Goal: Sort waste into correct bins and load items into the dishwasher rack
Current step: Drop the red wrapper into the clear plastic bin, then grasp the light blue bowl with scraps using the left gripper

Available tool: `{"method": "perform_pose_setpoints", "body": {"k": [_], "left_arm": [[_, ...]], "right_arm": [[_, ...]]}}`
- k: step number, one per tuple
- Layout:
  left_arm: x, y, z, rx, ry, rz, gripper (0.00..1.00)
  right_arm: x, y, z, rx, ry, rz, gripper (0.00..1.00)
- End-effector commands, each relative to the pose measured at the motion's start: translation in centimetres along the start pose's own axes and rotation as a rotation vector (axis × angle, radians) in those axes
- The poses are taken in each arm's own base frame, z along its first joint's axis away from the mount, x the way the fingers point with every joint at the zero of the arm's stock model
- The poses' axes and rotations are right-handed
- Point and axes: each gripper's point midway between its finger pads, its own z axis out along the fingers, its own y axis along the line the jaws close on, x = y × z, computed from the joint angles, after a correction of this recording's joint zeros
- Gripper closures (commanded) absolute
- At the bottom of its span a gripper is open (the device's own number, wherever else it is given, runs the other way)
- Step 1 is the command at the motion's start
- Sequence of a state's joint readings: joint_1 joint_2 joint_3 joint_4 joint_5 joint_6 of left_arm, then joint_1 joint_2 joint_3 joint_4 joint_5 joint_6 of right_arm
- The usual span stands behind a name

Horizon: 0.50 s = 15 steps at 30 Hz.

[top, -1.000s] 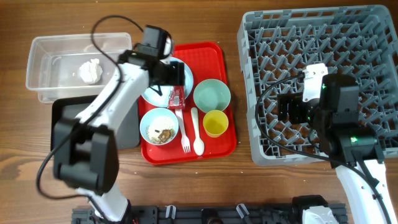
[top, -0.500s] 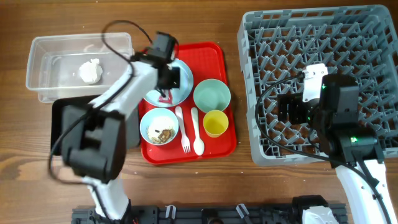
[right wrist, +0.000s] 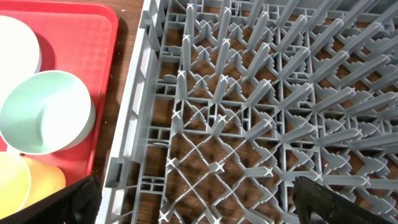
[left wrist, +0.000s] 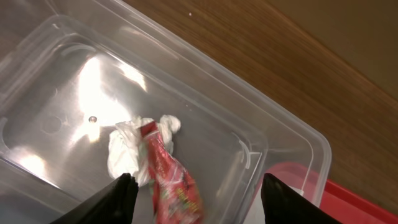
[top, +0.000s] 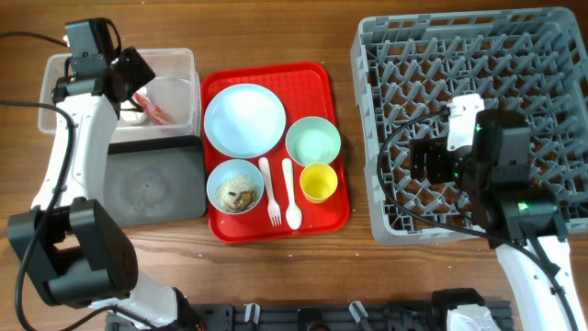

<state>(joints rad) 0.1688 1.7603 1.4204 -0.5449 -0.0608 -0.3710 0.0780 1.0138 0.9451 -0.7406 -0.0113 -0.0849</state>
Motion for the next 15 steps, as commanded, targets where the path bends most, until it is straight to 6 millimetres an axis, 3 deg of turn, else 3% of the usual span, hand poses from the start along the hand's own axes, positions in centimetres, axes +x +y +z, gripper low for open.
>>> {"method": "perform_pose_setpoints", "body": {"k": [1,4,8,12,15], "left_arm": [[1.6,-2.8,-2.4,0.114,0.065,0.014,0.39],[6.9,-5.1,-4.6,0.141,0.234,0.086,0.42],[16.5,-7.7,-7.2,0.100,0.489,0.276,0.45],[24.4,-9.4,-8.2,0.104,0.603,0.448,0.48],[27.7,-9.1,-7.8,0.054,0.618,0.449,0.46]], "right_arm": [[-1.0,0.3,-0.4,-0.016,-0.024,-0.019,0.00],[-1.0,0.3,-0.4,-0.016,-0.024,-0.019,0.00],[-0.9,0.3,-0.4,-0.016,-0.021,-0.018,0.00],[-0.9,0.3,-0.4,-0.016,-0.021,-0.012,0.00],[-0.9,0.3,-0.4,-0.016,-0.021,-0.011,0.00]]}}
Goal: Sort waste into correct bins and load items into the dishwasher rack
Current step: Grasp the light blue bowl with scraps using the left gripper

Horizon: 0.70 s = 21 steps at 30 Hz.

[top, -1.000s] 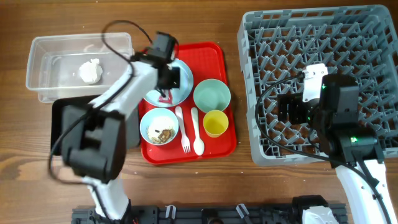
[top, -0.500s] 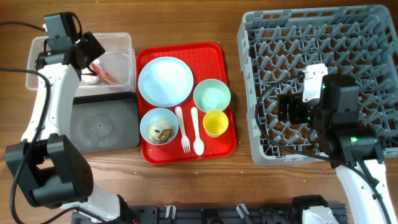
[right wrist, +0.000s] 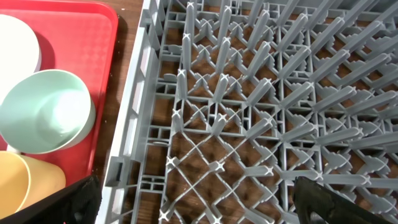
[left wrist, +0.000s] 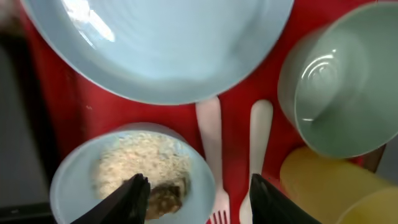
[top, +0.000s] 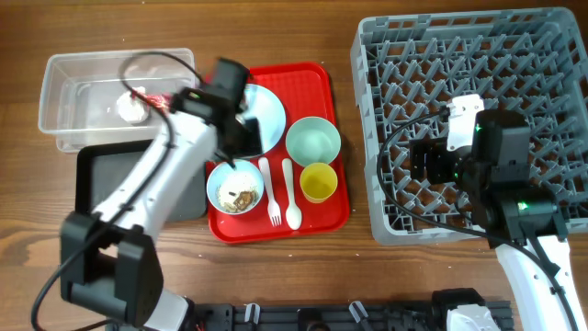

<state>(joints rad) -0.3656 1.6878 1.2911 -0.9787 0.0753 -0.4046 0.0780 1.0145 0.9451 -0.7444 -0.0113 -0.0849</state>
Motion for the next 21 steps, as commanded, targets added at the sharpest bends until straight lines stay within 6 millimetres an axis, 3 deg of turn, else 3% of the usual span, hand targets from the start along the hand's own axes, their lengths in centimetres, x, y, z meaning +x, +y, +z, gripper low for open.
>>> {"method": "perform_pose_setpoints", "body": {"k": [1,5,13,16,21], "left_arm": [[2.9,-0.7,2.4,-0.040,0.035,-0.013,0.46],[3.6,-1.8,3.9,-0.044,0.022,0.016,0.51],[4.3,-0.8,6.4,-0.115,0.073,0.002,0.52],[4.2,-0.8,6.8,-0.117,0.075,0.002,0.63],[4.6,-0.5,7.8,-0.135,0.101,-0.001,0.66]], "right_arm": [[-1.0,0.3,-0.5,-0.016,-0.026,-0.011,0.00],[-1.0,0.3,-0.5,-0.016,-0.027,0.005,0.00],[-1.0,0.3,-0.5,-0.016,-0.025,0.006,0.00],[-1.0,0.3,-0.5,-0.016,-0.024,0.006,0.00],[-0.9,0.3,-0.5,-0.016,-0.022,0.005,0.00]]}}
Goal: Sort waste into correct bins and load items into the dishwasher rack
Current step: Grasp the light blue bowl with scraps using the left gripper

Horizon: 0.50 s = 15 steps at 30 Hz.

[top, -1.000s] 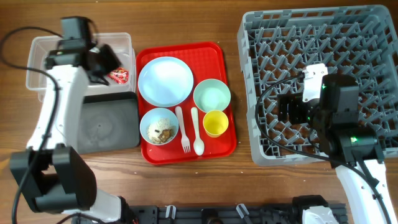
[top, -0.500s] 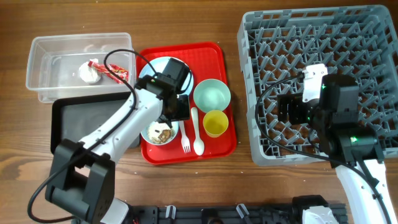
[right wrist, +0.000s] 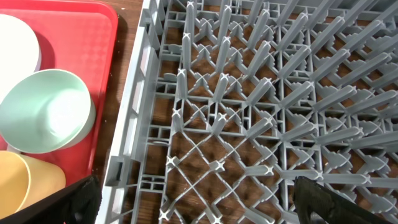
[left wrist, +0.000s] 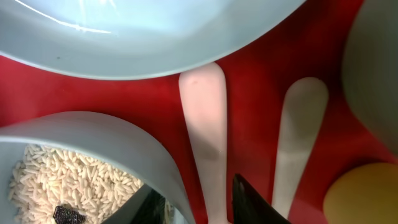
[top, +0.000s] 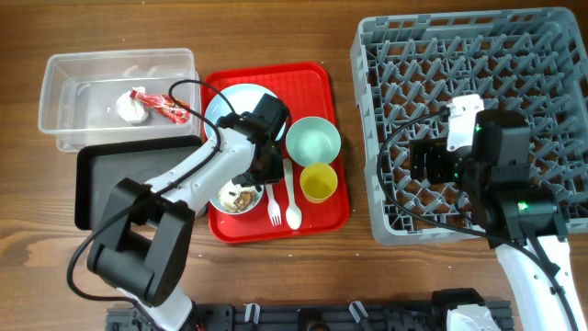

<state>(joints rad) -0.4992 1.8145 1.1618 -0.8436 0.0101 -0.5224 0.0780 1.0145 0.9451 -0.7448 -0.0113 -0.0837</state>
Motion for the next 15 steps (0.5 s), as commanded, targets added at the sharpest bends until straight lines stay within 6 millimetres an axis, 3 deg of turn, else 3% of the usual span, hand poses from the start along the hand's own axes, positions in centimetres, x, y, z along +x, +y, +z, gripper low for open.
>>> {"method": "perform_pose_setpoints", "body": {"k": [1,4,8,11,15], "left_arm": [[0.4,0.5,0.9,-0.029,0.016,-0.011,0.67],[0.4,0.5,0.9,-0.029,0.017,-0.011,0.83],[0.8,0.2,0.9,-0.013,0.038,-0.012,0.96],[1.1,0.1,0.7,-0.007,0.051,-0.012,0.96],[0.8,0.0,-1.3,-0.006,0.049,-0.004,0.96]], "right_arm": [[-0.9,0.3,-0.5,-0.016,-0.022,0.005,0.00],[-0.9,0.3,-0.5,-0.016,-0.021,0.004,0.00],[-0.9,0.3,-0.5,-0.016,-0.022,0.004,0.00],[-0.9,0.3,-0.5,-0.016,-0.021,0.005,0.00],[-0.9,0.3,-0.5,-0.016,-0.022,0.004,0.00]]}}
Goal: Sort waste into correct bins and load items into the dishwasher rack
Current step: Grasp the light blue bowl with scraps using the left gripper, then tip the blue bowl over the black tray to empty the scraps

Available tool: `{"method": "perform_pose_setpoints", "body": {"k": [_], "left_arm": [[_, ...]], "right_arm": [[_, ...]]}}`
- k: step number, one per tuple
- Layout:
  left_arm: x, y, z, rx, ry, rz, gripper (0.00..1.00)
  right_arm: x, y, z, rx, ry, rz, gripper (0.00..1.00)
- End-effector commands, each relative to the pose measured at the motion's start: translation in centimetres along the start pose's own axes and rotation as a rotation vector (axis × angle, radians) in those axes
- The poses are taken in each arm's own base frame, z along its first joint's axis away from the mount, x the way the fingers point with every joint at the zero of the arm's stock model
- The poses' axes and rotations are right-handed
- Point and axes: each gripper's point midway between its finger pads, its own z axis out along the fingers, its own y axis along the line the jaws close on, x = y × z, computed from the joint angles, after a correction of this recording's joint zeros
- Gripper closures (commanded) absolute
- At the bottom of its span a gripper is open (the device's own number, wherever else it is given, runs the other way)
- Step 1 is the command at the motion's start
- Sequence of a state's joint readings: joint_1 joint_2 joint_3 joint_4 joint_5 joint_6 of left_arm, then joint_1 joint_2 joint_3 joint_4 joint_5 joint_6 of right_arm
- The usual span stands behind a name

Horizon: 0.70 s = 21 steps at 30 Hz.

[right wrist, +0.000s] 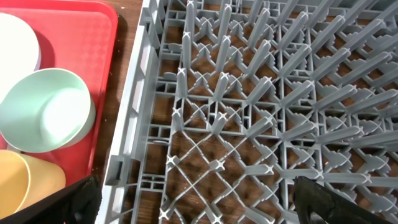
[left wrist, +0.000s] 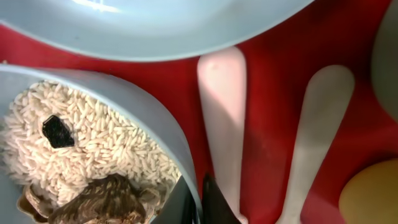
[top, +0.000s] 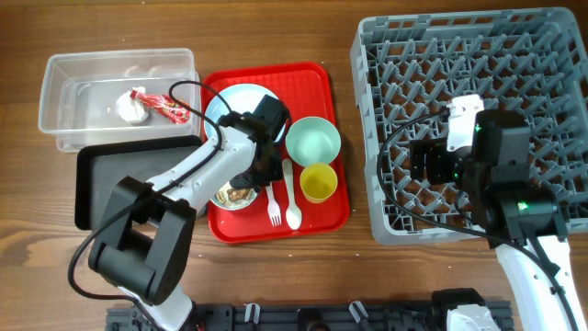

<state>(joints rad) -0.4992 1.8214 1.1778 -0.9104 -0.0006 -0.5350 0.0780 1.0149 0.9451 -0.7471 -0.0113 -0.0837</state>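
A pale blue bowl of rice and food scraps [top: 228, 195] [left wrist: 81, 143] sits at the front left of the red tray [top: 317, 83]. My left gripper [top: 261, 175] [left wrist: 198, 202] is shut on the bowl's right rim, one finger inside and one outside. Beside it lie a white fork [top: 273, 204] [left wrist: 222, 118] and a spoon [top: 292, 198] [left wrist: 314, 130]. A blue plate [top: 241, 108], a green bowl [top: 313, 142] and a yellow cup [top: 319, 181] share the tray. My right gripper [top: 427, 158] [right wrist: 196, 202] hangs open over the grey dishwasher rack [top: 551, 55] [right wrist: 261, 93], holding nothing.
A clear bin [top: 64, 92] at the back left holds a crumpled white napkin [top: 129, 107] and a red wrapper [top: 170, 108]. A black bin [top: 92, 184] lies just in front of it, left of the tray. The rack's upright tines fill the right side.
My left gripper, open astride the rice bowl's right rim, has shut on that rim. More of the bowl's inside now shows in the left wrist view. The right arm has not moved.
My left gripper was open above the clear bin, with the wrapper and napkin lying inside. Then it was over the tray above the plate and rice bowl, then low at the bowl's right rim, still open. Now it grips that rim. The right gripper stayed open over the rack.
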Motion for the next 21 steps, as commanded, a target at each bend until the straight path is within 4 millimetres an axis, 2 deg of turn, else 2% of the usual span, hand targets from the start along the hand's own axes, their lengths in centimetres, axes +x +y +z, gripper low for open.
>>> {"method": "perform_pose_setpoints", "body": {"k": [1,5,7,9,11,13,16,21], "left_arm": [[-0.2,-0.9,-2.0,0.044,-0.007,0.010,0.96],[-1.5,-1.5,-6.5,0.110,-0.111,0.057,0.96],[-1.9,-0.6,-8.1,0.130,-0.147,0.029,0.96],[-2.8,1.7,-9.4,0.136,-0.173,-0.044,0.96],[-3.5,3.6,-9.9,0.152,-0.176,-0.075,0.96],[-4.1,4.6,-10.2,0.246,-0.148,-0.053,0.96],[-5.4,7.6,-9.8,0.347,-0.123,-0.089,0.96],[-6.4,10.5,-9.5,0.595,-0.099,-0.101,0.96]], "right_arm": [[-1.0,0.3,-0.5,-0.016,-0.025,0.003,0.00],[-1.0,0.3,-0.5,-0.015,-0.025,0.003,0.00],[-1.0,0.3,-0.5,-0.016,-0.025,0.003,0.00],[-1.0,0.3,-0.5,-0.015,-0.025,0.003,0.00],[-1.0,0.3,-0.5,-0.015,-0.024,0.003,0.00],[-0.9,0.3,-0.5,-0.016,-0.023,0.003,0.00],[-0.9,0.3,-0.5,-0.016,-0.022,0.004,0.00],[-0.9,0.3,-0.5,-0.016,-0.022,0.004,0.00]]}}
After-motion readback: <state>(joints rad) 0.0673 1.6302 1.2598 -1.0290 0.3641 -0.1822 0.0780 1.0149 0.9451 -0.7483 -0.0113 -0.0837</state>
